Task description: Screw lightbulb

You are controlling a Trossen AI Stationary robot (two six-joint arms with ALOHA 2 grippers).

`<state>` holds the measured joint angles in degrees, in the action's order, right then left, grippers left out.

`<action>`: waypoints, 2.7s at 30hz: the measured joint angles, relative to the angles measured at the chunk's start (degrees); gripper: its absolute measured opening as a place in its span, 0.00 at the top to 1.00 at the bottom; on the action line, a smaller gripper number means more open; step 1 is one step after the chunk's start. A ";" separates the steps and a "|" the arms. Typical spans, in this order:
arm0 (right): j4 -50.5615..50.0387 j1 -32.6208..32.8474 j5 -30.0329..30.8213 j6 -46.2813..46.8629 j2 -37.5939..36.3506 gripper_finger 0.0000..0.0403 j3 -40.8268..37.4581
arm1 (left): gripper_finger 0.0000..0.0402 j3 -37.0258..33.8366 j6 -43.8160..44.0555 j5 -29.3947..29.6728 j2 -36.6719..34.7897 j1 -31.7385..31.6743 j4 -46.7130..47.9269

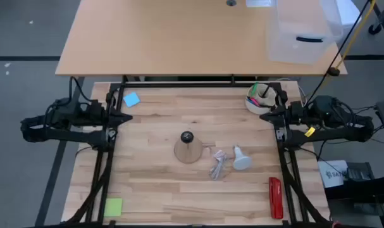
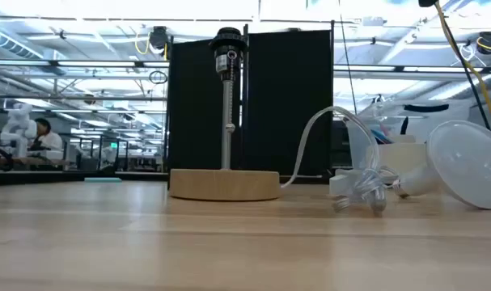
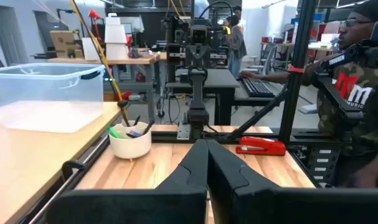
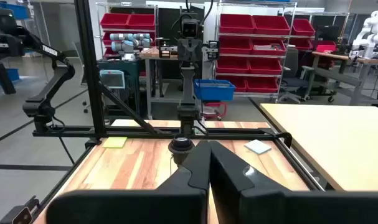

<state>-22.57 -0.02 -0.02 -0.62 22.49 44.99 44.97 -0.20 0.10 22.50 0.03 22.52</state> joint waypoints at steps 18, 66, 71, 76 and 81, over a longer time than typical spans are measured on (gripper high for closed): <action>-0.01 0.00 -0.01 -0.02 0.00 1.00 0.02 | 1.00 0.00 0.00 -0.02 0.00 0.00 -0.02; 4.20 0.12 1.55 1.78 0.29 1.00 -0.84 | 1.00 -26.48 1.40 -4.32 -0.69 0.00 -27.04; 8.85 0.12 1.39 3.07 2.68 1.00 -7.14 | 1.00 -33.37 1.91 -7.79 -1.14 0.00 -40.69; 17.88 0.14 1.11 4.67 6.42 1.00 -13.41 | 1.00 -37.58 6.00 -8.59 -0.16 0.05 -46.66; 23.85 0.54 -0.27 4.64 10.27 1.00 -16.46 | 1.00 -39.67 9.73 -7.50 1.73 0.05 -47.91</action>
<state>1.28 0.52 -0.30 4.01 32.77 28.53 5.30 9.53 -7.40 24.23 0.08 -25.38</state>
